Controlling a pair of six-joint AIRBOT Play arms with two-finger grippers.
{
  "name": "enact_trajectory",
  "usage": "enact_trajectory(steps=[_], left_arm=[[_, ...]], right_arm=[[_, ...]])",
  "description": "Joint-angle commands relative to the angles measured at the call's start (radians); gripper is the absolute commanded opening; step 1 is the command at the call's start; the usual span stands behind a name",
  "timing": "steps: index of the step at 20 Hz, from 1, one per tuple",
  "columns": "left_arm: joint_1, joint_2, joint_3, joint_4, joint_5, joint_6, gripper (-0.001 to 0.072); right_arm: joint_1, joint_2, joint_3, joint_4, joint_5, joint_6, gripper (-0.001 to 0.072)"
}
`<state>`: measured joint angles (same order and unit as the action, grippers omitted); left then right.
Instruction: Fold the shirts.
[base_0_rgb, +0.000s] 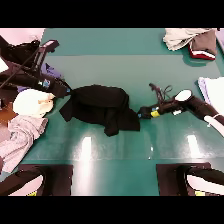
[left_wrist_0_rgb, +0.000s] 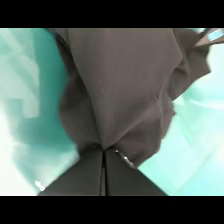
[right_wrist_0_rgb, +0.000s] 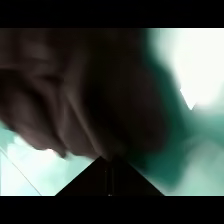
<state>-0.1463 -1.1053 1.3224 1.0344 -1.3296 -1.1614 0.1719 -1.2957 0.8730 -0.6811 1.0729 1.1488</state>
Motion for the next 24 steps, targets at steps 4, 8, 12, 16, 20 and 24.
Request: enact_trajectory(steps=[4,8,12,16,20,24], left_arm=[[0.001,0.031,0.464,0.207,-0.004,-0.073,0.0019],[0.001,0.038,0.84,0.206,0.013,-0.11,0.0019],[0.001,0.156,0.86,0.136,0.149,-0.117,0.0019],[0.001,0.219,0.859,0.005,0.179,-0.113,0.0019],[0.001,0.214,0.753,-0.021,0.167,-0.114,0.0019],[0.0,0.175,0.491,-0.02,0.151,-0.114,0.002]], right_arm=[[-0.168,0.312,0.425,-0.001,-0.005,0.045,0.0019],[-0.374,0.46,0.744,-0.001,-0.005,0.064,0.0019],[-0.629,0.528,0.993,0.0,0.074,0.104,0.0019],[-0.854,0.516,1.163,0.001,0.124,0.157,0.0019],[-0.904,0.388,1.307,0.011,0.232,0.246,0.0018],[-0.869,0.275,1.197,0.105,0.34,0.277,0.0018]])
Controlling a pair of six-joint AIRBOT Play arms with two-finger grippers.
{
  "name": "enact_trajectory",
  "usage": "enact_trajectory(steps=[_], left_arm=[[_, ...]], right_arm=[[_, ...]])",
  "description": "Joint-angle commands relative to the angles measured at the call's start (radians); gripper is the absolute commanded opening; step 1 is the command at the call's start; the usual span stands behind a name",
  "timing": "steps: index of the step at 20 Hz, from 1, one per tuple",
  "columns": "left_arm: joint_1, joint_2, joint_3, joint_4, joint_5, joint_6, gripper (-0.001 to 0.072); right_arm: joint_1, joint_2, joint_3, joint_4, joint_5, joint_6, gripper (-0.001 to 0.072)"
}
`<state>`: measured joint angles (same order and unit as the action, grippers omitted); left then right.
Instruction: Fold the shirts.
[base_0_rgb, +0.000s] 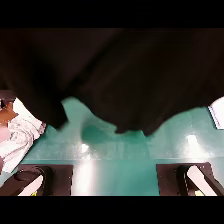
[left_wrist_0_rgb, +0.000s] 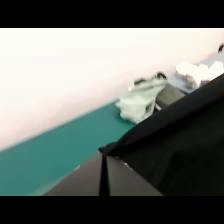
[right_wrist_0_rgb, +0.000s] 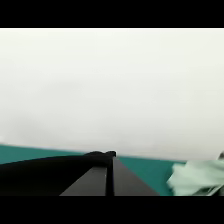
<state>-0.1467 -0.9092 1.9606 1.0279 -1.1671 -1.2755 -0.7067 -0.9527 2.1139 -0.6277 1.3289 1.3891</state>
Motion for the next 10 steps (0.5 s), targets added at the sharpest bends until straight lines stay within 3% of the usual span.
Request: enact_trajectory(steps=[1,5,8,10], left_arm=[[0.001,-0.05,-0.198,-0.003,-0.022,0.0,0.0019],[0.001,-0.204,-0.35,0.058,-0.048,0.0,0.002],[0.001,-0.358,-0.38,0.119,-0.035,0.0,0.002],[0.001,-0.446,-0.38,0.158,-0.007,-0.003,0.002]], right_arm=[[0.062,-0.085,-0.12,0.038,0.096,0.036,0.0018],[0.38,-0.186,-0.336,-0.275,0.098,0.035,0.0018],[0.606,-0.283,-0.446,-0.479,-0.055,0.035,0.0019],[0.686,-0.352,-0.483,-0.518,-0.172,0.038,0.002]])
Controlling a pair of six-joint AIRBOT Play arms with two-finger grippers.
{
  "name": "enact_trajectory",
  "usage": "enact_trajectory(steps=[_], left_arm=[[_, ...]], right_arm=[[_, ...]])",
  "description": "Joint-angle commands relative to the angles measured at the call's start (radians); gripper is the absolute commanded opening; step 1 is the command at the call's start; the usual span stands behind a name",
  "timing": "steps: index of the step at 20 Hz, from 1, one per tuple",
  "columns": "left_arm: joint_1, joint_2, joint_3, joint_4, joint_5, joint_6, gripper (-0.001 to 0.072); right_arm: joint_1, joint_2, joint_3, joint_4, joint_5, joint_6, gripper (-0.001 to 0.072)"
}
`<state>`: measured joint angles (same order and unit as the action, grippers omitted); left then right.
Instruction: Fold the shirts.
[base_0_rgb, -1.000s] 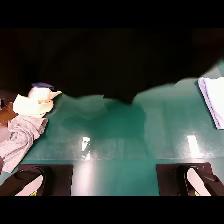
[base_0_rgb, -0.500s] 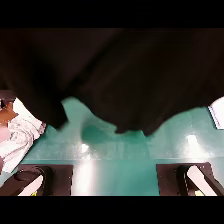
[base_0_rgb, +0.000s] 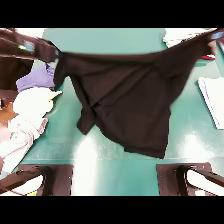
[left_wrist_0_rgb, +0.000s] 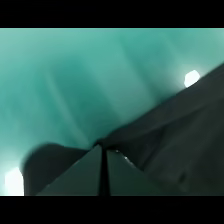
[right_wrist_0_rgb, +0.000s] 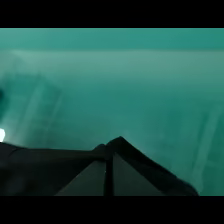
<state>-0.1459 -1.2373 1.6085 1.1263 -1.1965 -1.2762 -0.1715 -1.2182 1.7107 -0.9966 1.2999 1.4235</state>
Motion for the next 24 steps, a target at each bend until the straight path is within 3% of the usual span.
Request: enact_trajectory(steps=[1,2,3,4,5,7,8,11,12,19,24], left_arm=[[0.0,-0.15,-0.027,0.089,0.04,-0.022,0.0021],[0.0,-0.17,-0.027,0.13,0.056,-0.052,0.0086],[0.0,-0.176,-0.027,0.172,0.065,-0.08,0.0402],[0.0,-0.176,-0.024,0.223,0.064,-0.114,0.0644],[0.0,-0.175,-0.012,0.268,0.039,-0.123,0.0659],[0.0,-0.174,0.009,0.32,-0.048,-0.123,0.0658],[0.0,-0.171,0.006,0.318,-0.093,-0.124,0.0657],[0.0,-0.159,-0.073,0.278,-0.193,-0.145,0.0655],[0.0,-0.141,-0.145,0.27,-0.194,-0.158,0.0608],[0.0,0.164,-0.751,0.15,-0.01,-0.193,0.0608],[0.0,0.216,-0.909,-0.082,0.089,-0.162,0.0609]], right_arm=[[0.172,-0.13,-0.077,-0.15,-0.184,0.017,0.0021],[0.185,-0.171,-0.065,-0.15,-0.207,0.032,0.0022],[0.187,-0.208,-0.04,-0.147,-0.203,0.036,0.0088],[0.187,-0.243,-0.005,-0.147,-0.177,0.036,0.0416],[0.179,-0.27,0.035,-0.147,-0.141,0.036,0.0651],[0.163,-0.296,0.106,-0.147,-0.055,0.036,0.0608],[0.155,-0.291,0.124,-0.147,-0.018,0.035,0.0514],[0.155,-0.252,0.132,-0.152,0.068,0.012,0.0498],[0.155,-0.237,0.132,-0.152,0.099,0.008,0.0499],[0.164,-0.189,0.132,-0.147,0.185,0.008,0.0498],[0.165,-0.189,0.132,-0.147,0.233,0.009,0.0498]])
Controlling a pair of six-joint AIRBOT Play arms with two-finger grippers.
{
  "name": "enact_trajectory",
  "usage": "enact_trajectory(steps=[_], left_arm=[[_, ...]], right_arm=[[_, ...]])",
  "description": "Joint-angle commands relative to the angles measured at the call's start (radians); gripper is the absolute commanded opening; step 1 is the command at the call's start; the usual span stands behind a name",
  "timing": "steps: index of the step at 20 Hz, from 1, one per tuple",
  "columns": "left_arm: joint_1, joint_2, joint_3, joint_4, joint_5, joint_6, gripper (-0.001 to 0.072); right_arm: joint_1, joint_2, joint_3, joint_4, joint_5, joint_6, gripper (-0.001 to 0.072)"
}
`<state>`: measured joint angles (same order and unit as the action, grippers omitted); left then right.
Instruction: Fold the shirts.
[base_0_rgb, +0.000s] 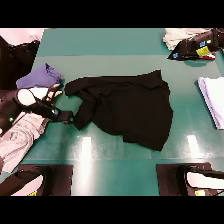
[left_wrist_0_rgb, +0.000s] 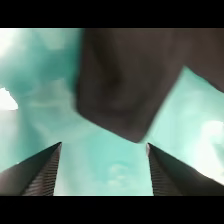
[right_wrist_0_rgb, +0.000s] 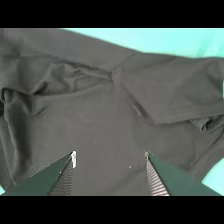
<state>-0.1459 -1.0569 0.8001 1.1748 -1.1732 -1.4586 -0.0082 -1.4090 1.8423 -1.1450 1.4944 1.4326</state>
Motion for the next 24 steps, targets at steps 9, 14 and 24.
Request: enact_trajectory(steps=[9,14,24], left_arm=[[0.0,0.033,-0.196,-0.225,0.19,0.026,0.0609],[0.0,0.033,-0.196,-0.241,0.243,0.022,0.0607],[0.0,-0.05,-0.196,-0.301,0.201,0.042,0.0176]], right_arm=[[0.001,0.002,0.001,0.001,0.053,0.0,0.0497],[0.001,0.002,0.001,0.001,0.054,0.0,0.048],[0.001,0.002,0.001,0.0,0.081,0.001,0.048]])
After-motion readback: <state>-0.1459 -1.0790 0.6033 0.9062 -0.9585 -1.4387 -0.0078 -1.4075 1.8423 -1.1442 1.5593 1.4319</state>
